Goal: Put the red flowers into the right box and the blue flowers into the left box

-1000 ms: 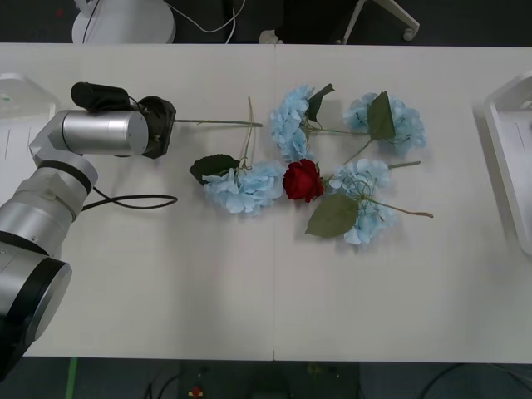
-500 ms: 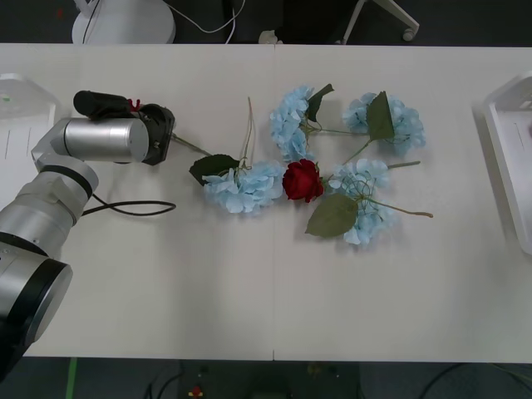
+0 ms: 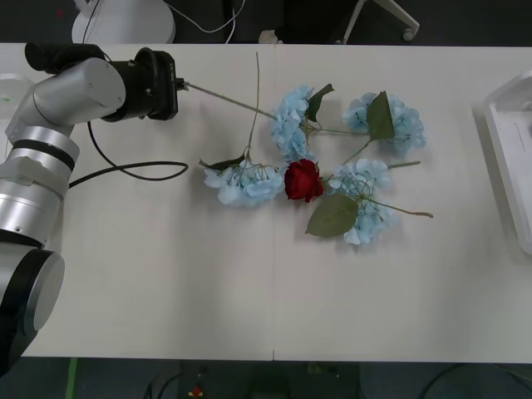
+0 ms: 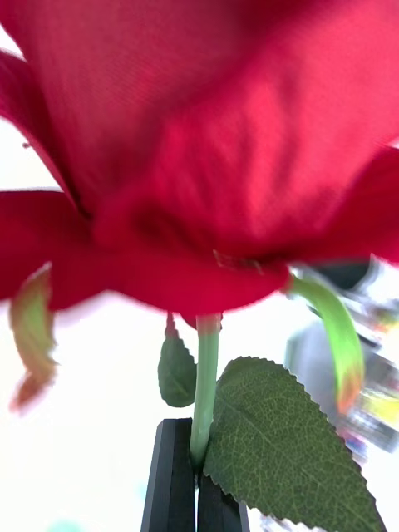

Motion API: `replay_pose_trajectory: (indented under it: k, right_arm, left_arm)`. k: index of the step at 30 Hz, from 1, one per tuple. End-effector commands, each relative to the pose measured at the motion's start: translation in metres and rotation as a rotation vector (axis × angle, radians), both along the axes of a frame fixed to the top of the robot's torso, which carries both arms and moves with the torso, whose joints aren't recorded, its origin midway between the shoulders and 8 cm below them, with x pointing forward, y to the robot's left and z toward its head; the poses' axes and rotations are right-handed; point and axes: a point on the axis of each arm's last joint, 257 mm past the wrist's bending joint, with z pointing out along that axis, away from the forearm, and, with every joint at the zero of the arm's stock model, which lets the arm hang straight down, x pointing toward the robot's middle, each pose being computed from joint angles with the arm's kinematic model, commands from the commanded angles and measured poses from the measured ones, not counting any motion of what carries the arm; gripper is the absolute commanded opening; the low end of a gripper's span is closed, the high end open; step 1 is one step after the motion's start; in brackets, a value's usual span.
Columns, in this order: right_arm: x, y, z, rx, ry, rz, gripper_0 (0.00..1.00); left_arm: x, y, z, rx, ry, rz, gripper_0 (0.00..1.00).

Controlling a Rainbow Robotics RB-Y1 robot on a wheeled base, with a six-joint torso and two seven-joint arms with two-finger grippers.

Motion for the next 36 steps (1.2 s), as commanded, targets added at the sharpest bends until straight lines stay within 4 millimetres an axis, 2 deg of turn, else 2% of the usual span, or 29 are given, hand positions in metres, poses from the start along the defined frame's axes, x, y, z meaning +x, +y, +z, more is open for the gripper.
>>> replay_pose_trajectory:
  k: [1, 4, 6, 11, 13, 15, 18, 22, 26, 30, 36]
  right_arm:
    - [0.018, 0.054, 0.059, 0.12, -0.04, -0.003, 0.81]
    - [0.01, 0.111, 0.069, 0.291, 0.043, -0.017, 0.81]
    - [0.003, 0.137, 0.07, 0.348, 0.105, -0.025, 0.81]
    - [-0.012, 0.191, 0.06, 0.417, 0.253, -0.022, 0.82]
    - [-0.016, 0.206, 0.055, 0.427, 0.294, -0.025, 0.82]
    - [-0.022, 0.231, 0.046, 0.435, 0.36, -0.021, 0.82]
    - [-0.026, 0.257, 0.036, 0.438, 0.412, -0.021, 0.82]
    - [-0.028, 0.292, 0.022, 0.46, 0.466, -0.022, 0.82]
    - [-0.027, 0.325, 0.014, 0.508, 0.511, -0.013, 0.82]
    - [-0.028, 0.343, 0.004, 0.51, 0.533, 0.003, 0.82]
    - [-0.033, 0.361, -0.011, 0.519, 0.568, 0.005, 0.82]
  left_arm:
    - [-0.003, 0.018, 0.054, 0.105, -0.189, -0.096, 0.0]
    - [-0.017, 0.011, 0.06, 0.232, -0.295, -0.224, 0.0]
    - [-0.028, 0.007, 0.061, 0.311, -0.346, -0.318, 0.0]
    - [-0.061, -0.012, 0.054, 0.593, -0.511, -0.596, 0.0]
    - [-0.069, -0.02, 0.054, 0.652, -0.572, -0.667, 0.0]
    - [-0.085, -0.034, 0.057, 0.703, -0.677, -0.764, 0.0]
    - [-0.102, -0.044, 0.068, 0.69, -0.791, -0.826, 0.0]
    - [-0.134, -0.06, 0.068, 0.687, -0.937, -0.94, 0.0]
    - [-0.171, -0.073, 0.077, 0.469, -1.037, -0.947, 0.0]
    - [-0.195, -0.086, 0.092, 0.259, -1.111, -0.902, 0.0]
    - [-0.212, -0.114, 0.09, 0.3, -1.171, -0.943, 0.0]
